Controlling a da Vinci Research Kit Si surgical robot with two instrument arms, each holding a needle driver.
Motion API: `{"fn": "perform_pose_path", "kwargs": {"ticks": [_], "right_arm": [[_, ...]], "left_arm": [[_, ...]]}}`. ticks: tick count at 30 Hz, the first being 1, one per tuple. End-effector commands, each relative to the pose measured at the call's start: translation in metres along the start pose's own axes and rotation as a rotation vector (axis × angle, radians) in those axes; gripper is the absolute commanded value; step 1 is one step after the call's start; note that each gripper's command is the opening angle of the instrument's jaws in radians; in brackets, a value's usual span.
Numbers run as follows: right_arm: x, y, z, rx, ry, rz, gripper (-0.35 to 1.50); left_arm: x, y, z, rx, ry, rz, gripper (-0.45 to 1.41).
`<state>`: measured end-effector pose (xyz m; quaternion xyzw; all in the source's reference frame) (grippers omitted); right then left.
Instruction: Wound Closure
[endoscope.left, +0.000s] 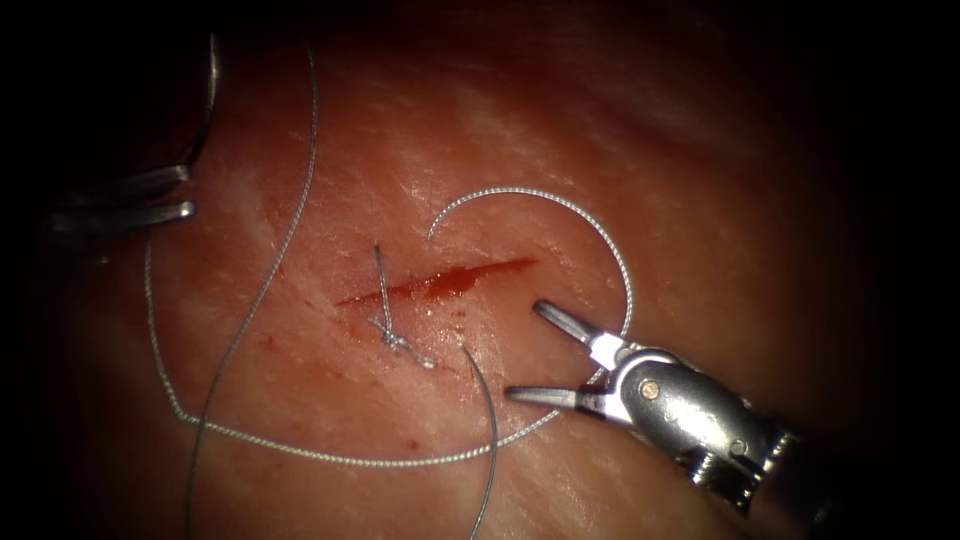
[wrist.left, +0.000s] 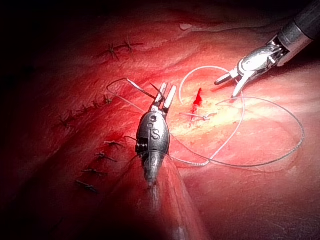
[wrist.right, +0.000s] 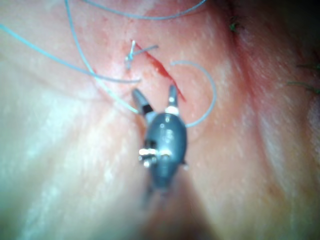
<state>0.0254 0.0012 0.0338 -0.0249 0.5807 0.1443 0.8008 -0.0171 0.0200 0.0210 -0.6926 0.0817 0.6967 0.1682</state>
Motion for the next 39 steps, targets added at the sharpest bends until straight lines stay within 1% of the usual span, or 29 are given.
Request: {"fn": "perform_pose_path", "kwargs": {"ticks": [1,7,15,18,20,21,22,23,24,28,31,34,39], "right_arm": [[-0.0008,-0.0001,0.0011,0.003,0.005,-0.004,1.21],[-0.0012,-0.0010,0.0022,0.020,-0.002,-0.029,1.21],[0.0001,-0.0017,0.0046,0.032,0.011,-0.024,1.20],[0.0002,-0.0020,0.0055,0.045,0.021,-0.028,1.20],[0.0000,-0.0024,0.0058,0.056,0.022,-0.032,1.00],[0.0000,-0.0024,0.0057,0.060,0.018,-0.033,0.76],[-0.0002,-0.0024,0.0055,0.066,0.011,-0.034,0.16],[-0.0002,-0.0023,0.0053,0.070,0.006,-0.028,-0.21],[-0.0003,-0.0022,0.0051,0.077,-0.001,-0.028,-0.35],[-0.0005,-0.0020,0.0037,0.105,0.007,-0.029,-0.35],[-0.0002,-0.0024,0.0024,0.122,0.015,-0.025,-0.35],[0.0005,-0.0035,0.0006,0.119,0.011,-0.023,-0.35],[0.0025,-0.0062,-0.0031,0.128,0.013,-0.021,-0.35]], "left_arm": [[-0.0006,-0.0002,0.0005,-0.001,0.001,0.001,-0.45],[-0.0006,-0.0001,0.0005,0.000,0.001,0.001,-0.45],[-0.0008,0.0005,0.0012,-0.010,0.010,0.000,-0.45],[-0.0010,0.0009,0.0016,-0.017,0.012,-0.002,-0.45],[-0.0012,0.0012,0.0019,-0.021,0.009,0.000,-0.45],[-0.0013,0.0012,0.0019,-0.023,0.011,-0.005,-0.45],[-0.0014,0.0012,0.0020,-0.023,0.012,-0.004,-0.45],[-0.0015,0.0012,0.0020,-0.024,0.012,-0.010,-0.45],[-0.0017,0.0012,0.0020,-0.024,0.013,-0.009,-0.45],[-0.0024,0.0015,0.0020,-0.027,0.011,-0.016,-0.45],[-0.0027,0.0017,0.0022,-0.029,0.007,-0.012,-0.45],[-0.0028,0.0018,0.0024,-0.034,0.008,-0.017,-0.45],[-0.0028,0.0019,0.0025,-0.035,0.010,-0.017,-0.45]]}}
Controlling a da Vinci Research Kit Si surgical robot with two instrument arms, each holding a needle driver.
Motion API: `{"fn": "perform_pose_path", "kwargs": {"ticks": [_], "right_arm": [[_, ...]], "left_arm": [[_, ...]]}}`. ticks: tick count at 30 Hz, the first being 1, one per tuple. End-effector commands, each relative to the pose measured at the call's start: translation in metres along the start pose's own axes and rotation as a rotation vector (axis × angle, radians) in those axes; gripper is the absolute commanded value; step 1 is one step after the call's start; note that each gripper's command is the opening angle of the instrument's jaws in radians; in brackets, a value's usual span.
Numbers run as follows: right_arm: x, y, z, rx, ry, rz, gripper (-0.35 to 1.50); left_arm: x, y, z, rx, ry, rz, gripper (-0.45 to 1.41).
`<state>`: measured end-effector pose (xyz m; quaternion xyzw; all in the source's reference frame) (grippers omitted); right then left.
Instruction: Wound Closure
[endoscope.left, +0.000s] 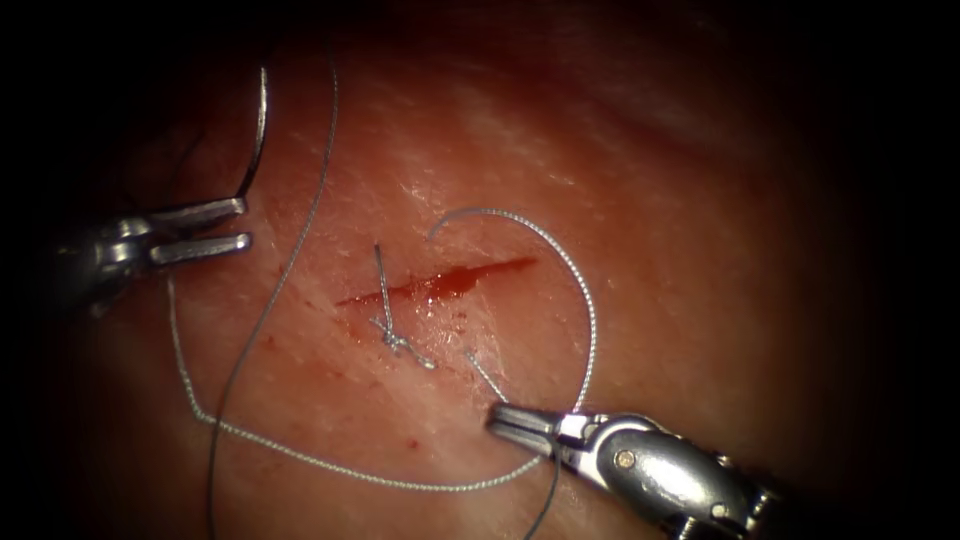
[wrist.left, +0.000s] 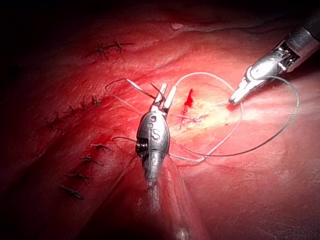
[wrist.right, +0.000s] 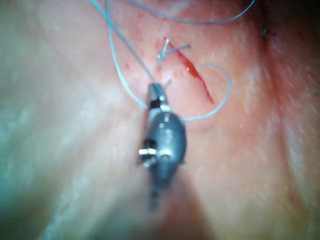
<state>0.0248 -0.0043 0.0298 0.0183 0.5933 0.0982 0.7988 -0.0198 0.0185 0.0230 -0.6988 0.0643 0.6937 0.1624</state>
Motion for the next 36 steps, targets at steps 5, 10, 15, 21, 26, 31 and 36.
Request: {"fn": "perform_pose_path", "kwargs": {"ticks": [5,10,15,21,26,31,36], "right_arm": [[0.0037,-0.0048,-0.0044,0.041,-0.003,0.001,-0.35],[0.0062,-0.0075,-0.0081,0.072,-0.030,0.001,-0.35],[0.0081,-0.0097,-0.0120,0.107,-0.050,-0.001,-0.35],[0.0098,-0.0111,-0.0150,0.167,-0.051,0.014,-0.35],[0.0095,-0.0091,-0.0144,0.092,-0.037,0.028,1.23],[0.0074,-0.0059,-0.0141,0.031,-0.051,0.045,1.36],[0.0043,-0.0024,-0.0159,0.085,-0.054,0.063,1.45]], "left_arm": [[-0.0006,-0.0002,0.0005,-0.001,0.002,0.001,-0.45],[-0.0006,-0.0002,0.0004,-0.003,0.000,0.002,-0.45],[-0.0006,-0.0002,0.0003,-0.004,0.000,0.001,-0.45],[-0.0006,-0.0004,0.0003,-0.005,0.001,0.000,-0.45],[-0.0006,-0.0004,0.0002,-0.005,0.001,0.000,-0.45],[-0.0006,-0.0005,-0.0001,-0.008,0.002,0.000,-0.45],[-0.0006,-0.0008,-0.0004,-0.012,0.004,-0.002,-0.45]]}}
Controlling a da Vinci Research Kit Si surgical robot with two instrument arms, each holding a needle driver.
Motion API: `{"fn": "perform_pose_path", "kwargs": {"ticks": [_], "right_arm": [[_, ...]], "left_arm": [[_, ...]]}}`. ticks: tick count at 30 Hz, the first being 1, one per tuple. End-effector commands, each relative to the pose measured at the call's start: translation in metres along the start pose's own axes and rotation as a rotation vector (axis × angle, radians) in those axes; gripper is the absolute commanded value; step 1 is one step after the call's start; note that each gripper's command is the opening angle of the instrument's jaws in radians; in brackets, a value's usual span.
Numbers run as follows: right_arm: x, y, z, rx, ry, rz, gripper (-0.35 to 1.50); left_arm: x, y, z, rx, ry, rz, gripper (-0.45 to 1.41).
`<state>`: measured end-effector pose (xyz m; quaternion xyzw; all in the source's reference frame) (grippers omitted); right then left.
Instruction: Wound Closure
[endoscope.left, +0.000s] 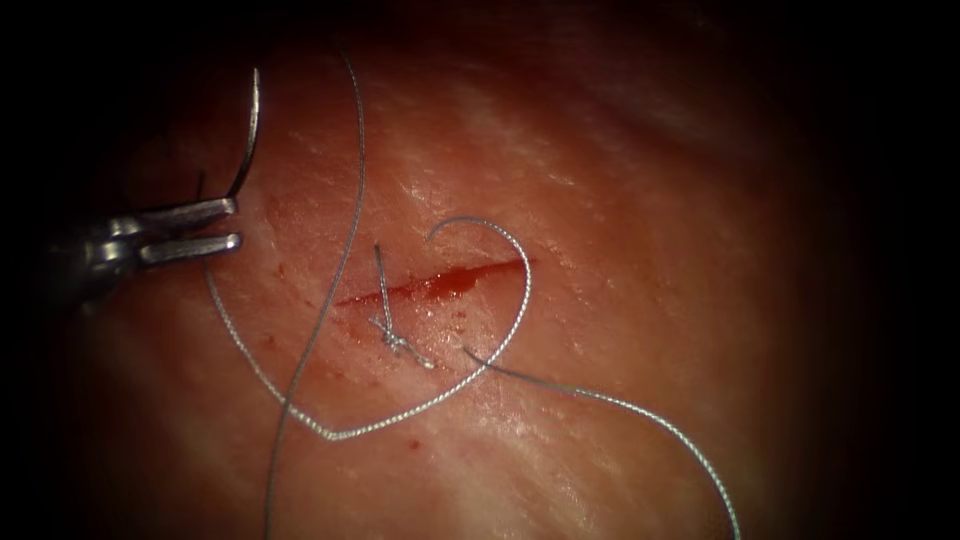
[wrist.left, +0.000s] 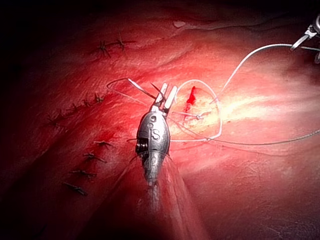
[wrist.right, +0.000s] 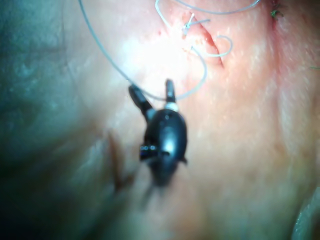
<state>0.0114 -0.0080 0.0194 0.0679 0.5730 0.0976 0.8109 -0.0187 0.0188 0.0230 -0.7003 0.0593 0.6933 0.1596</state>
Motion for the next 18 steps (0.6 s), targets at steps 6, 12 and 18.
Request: {"fn": "perform_pose_path", "kwargs": {"ticks": [6,12,18], "right_arm": [[-0.0030,0.0036,-0.0019,0.120,0.234,0.165,1.41],[-0.0029,0.0047,-0.0035,0.169,0.402,0.280,1.35],[-0.0014,0.0072,-0.0035,0.093,0.384,0.325,1.33]], "left_arm": [[-0.0007,-0.0004,0.0004,-0.003,0.003,0.000,-0.45],[-0.0007,-0.0006,0.0003,-0.002,0.002,-0.001,-0.45],[-0.0007,-0.0006,0.0003,-0.003,0.002,-0.002,-0.45]]}}
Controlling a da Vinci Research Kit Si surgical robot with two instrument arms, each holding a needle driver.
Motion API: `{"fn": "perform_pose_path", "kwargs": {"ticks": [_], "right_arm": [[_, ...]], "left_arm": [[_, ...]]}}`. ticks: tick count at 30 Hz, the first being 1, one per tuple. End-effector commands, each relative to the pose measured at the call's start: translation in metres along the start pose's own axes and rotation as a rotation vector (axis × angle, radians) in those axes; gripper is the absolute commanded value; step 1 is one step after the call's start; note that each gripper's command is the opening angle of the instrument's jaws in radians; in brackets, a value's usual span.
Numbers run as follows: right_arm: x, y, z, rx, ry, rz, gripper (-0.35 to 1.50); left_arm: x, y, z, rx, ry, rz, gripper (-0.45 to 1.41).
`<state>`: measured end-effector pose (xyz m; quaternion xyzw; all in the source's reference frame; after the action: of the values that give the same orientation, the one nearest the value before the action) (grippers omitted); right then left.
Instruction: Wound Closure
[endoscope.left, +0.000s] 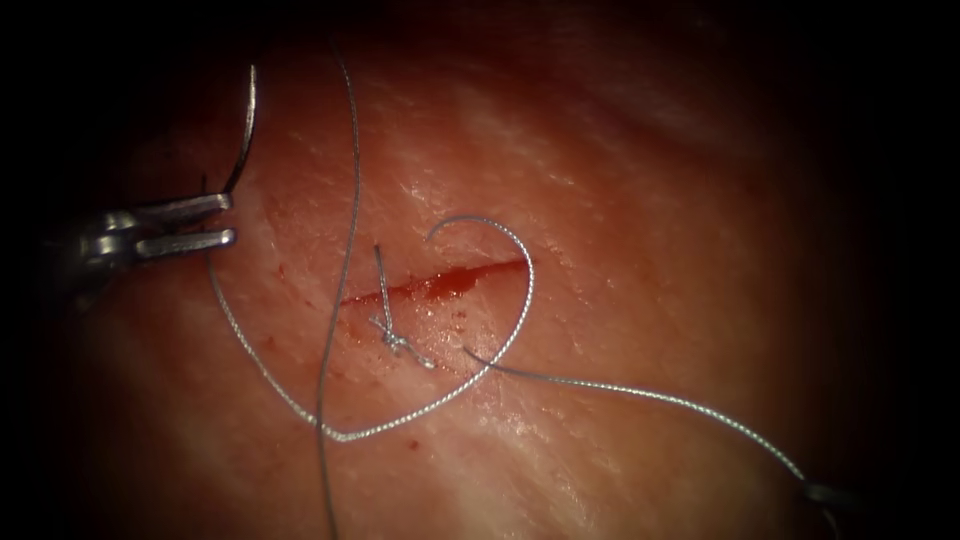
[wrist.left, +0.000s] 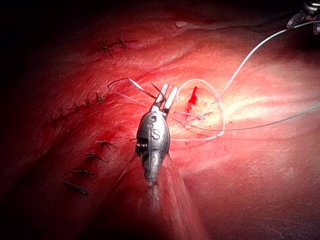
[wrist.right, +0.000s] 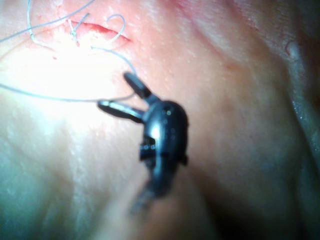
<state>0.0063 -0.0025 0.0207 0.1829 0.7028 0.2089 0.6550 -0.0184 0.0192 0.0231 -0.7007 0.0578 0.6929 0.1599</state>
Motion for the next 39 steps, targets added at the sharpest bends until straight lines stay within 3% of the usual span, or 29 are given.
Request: {"fn": "perform_pose_path", "kwargs": {"ticks": [1,7,13,20,28,32,33,39], "right_arm": [[0.0006,0.0018,0.0011,-0.045,-0.007,-0.025,1.33],[0.0012,0.0054,0.0058,-0.196,-0.169,-0.179,1.45],[-0.0003,0.0074,0.0114,-0.149,-0.274,-0.214,1.46],[-0.0006,0.0084,0.0140,-0.055,-0.356,-0.244,1.46],[0.0000,0.0077,0.0101,0.023,-0.480,-0.275,1.43],[0.0005,0.0071,0.0065,0.032,-0.552,-0.283,1.45],[0.0010,0.0068,0.0046,0.047,-0.567,-0.285,1.46],[0.0026,0.0061,-0.0004,0.143,-0.620,-0.273,1.48]], "left_arm": [[-0.0007,-0.0002,0.0005,-0.001,0.002,0.001,-0.45],[-0.0008,-0.0002,0.0008,0.001,0.001,0.002,-0.45],[-0.0008,-0.0002,0.0004,0.001,0.000,0.002,-0.45],[-0.0008,-0.0002,0.0002,0.001,-0.001,0.001,-0.45],[-0.0010,-0.0003,0.0002,0.001,-0.001,0.002,-0.45],[-0.0010,-0.0002,0.0003,0.002,-0.001,0.003,-0.45],[-0.0011,-0.0002,0.0003,0.002,-0.001,0.003,-0.45],[-0.0012,-0.0002,0.0004,0.002,-0.001,0.003,-0.45]]}}
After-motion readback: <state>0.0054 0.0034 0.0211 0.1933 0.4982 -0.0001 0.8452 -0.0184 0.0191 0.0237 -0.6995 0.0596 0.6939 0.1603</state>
